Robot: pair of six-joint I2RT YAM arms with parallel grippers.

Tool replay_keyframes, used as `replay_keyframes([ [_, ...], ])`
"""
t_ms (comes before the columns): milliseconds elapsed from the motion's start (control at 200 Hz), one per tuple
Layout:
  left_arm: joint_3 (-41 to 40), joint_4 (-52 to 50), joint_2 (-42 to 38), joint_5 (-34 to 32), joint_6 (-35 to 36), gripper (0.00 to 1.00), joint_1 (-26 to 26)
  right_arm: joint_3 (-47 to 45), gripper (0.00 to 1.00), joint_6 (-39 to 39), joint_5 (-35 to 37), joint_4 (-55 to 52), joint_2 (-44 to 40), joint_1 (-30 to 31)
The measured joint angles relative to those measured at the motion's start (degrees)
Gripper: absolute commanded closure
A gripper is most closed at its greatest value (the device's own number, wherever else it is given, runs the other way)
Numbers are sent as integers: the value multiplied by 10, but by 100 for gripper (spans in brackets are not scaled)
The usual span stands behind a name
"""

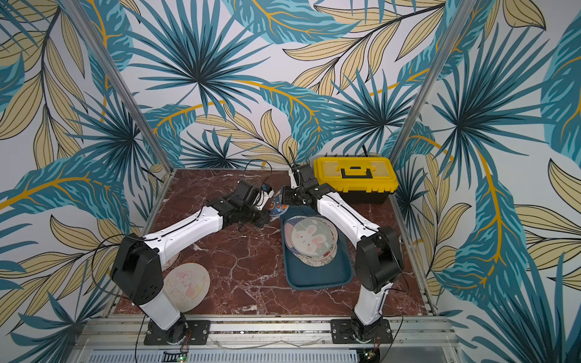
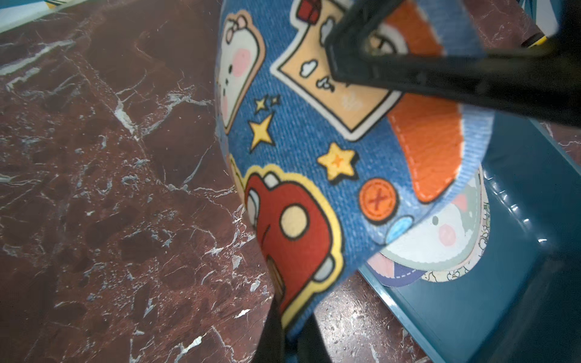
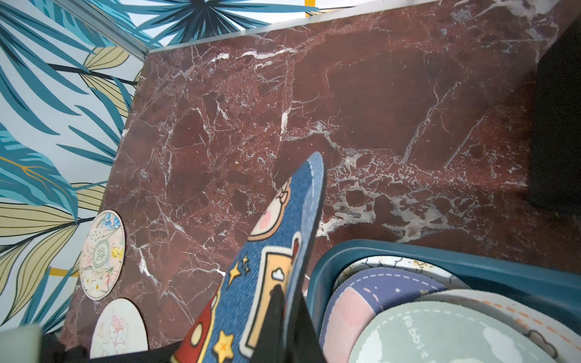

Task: Put the coasters into the storage box
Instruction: Place the coaster in the storage box.

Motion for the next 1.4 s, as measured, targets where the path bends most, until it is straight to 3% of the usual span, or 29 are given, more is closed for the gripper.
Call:
replay_keyframes([
  [75, 0, 5, 0, -5, -1, 87, 0, -2, 100, 0, 0, 1, -6, 0],
  [300, -8, 17, 0, -15, -12, 43, -1, -6, 100, 0, 3, 0, -26, 0],
  [370, -8, 23, 0, -21, -15, 26, -2, -11, 100, -1, 5, -1, -39, 0],
  [476, -8, 27, 0, -34, -21, 14, -2, -21, 100, -5, 14, -3, -65, 0],
  [856, -39, 52, -44, -80, -35, 0, 2, -43, 100, -31, 55, -22, -133, 0],
  [1402, -97, 103, -92, -52, -88, 0, 50, -105, 100, -58, 73, -112, -199, 0],
])
